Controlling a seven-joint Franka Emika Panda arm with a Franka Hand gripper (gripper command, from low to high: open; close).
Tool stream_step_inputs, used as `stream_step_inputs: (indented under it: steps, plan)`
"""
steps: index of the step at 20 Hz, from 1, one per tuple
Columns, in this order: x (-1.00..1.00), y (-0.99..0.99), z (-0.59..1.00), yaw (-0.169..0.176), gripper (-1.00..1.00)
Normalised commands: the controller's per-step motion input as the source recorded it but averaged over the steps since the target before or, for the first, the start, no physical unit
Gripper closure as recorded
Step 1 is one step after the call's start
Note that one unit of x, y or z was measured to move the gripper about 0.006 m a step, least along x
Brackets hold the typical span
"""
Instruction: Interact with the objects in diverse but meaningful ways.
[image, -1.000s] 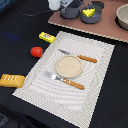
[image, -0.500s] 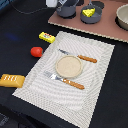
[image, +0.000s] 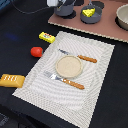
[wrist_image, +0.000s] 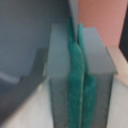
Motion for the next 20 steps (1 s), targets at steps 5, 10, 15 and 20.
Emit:
stream_step_inputs:
  steps: [5, 10, 15, 20]
  plan:
    - [0.35, -0.72, 0.59, 0.000, 1.00]
    - [0.35, -0.79, 0.41, -0.001, 1.00]
    - [0.64, -0.63, 0.31, -0.022, 1.00]
    - [0.78, -0.62, 0.18, -0.027, 1.00]
